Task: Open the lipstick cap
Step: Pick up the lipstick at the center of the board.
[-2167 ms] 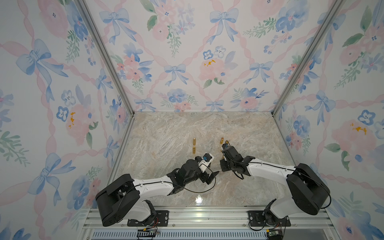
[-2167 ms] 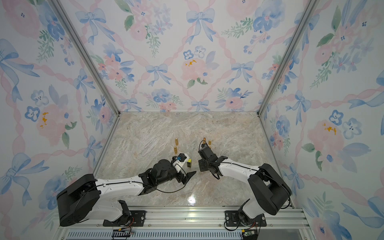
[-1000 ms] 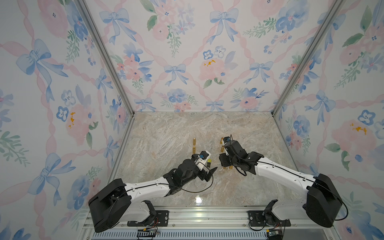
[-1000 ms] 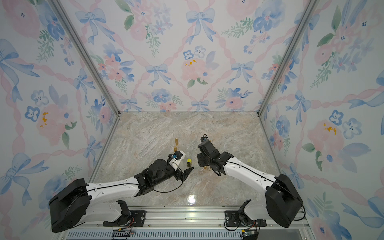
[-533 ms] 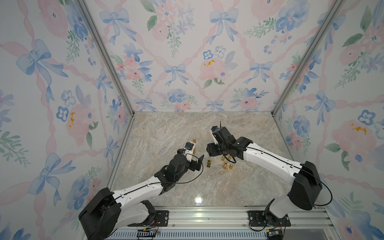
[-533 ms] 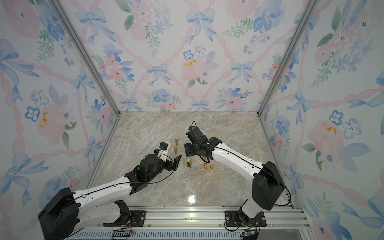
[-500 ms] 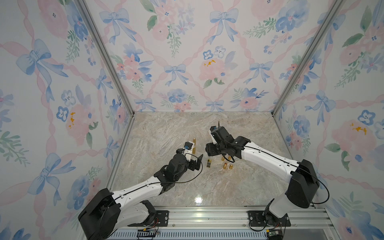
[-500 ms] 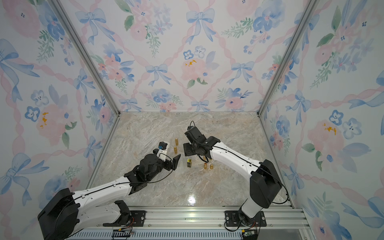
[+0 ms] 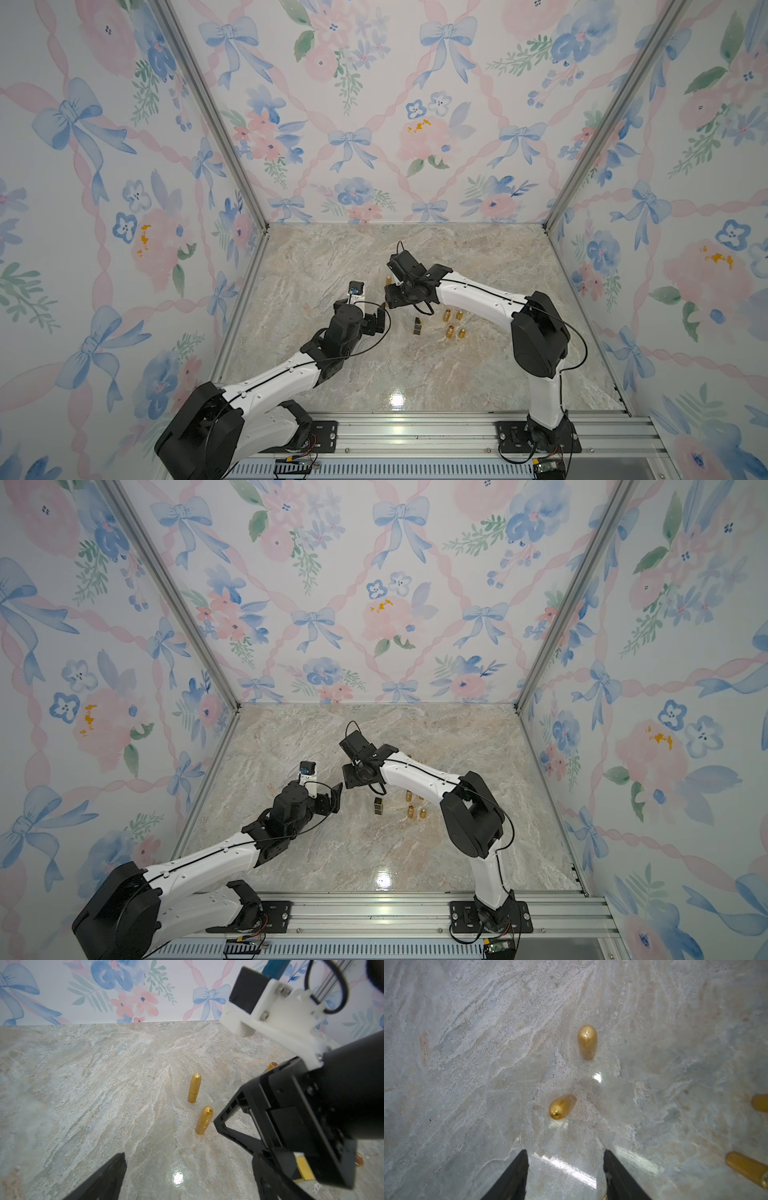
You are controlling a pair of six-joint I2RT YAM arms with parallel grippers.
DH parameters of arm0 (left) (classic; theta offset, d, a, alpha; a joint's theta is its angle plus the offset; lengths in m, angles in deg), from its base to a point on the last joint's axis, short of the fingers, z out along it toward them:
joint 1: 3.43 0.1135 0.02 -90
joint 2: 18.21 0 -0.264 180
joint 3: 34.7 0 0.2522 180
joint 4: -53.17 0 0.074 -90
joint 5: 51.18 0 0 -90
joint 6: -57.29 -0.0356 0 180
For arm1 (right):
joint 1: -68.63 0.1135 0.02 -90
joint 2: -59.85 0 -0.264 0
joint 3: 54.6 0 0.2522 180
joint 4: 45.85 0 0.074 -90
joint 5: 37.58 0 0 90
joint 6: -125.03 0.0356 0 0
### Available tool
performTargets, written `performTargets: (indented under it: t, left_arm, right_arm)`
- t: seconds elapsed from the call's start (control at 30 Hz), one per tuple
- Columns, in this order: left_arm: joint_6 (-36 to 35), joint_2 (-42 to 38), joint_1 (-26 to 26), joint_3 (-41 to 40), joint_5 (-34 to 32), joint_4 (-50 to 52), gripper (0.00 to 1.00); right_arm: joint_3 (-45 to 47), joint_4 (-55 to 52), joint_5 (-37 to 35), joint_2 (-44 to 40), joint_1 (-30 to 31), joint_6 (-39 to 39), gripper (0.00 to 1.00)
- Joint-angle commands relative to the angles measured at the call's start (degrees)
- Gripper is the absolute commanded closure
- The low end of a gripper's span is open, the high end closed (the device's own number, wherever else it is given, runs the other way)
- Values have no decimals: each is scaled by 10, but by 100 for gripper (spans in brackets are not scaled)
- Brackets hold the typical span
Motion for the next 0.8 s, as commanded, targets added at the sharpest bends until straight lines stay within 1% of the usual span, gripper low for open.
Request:
performTargets:
  t: [0.0, 0.1, 0.27, 0.43, 0.53, 0.77]
  left_arm:
    - [22, -9, 8, -11, -18, 6, 2]
    - [27, -8, 13, -14, -19, 6, 2]
    - [31, -8, 19, -16, -18, 5, 2]
    - [36, -6, 21, -18, -18, 2, 2]
    - [37, -7, 21, -19, -16, 1, 2]
    - [38, -7, 22, -19, -14, -3, 2]
  right_arm:
    - [-38, -4, -9, 39, 5, -1, 44]
    - [-64, -8, -17, 66, 6, -9, 46]
    - [-94, -13, -25, 101, 7, -23, 54]
    - [-108, -14, -29, 121, 8, -30, 59]
    - [-118, -21, -30, 132, 9, -33, 60]
    - [-122, -22, -39, 143, 9, -37, 66]
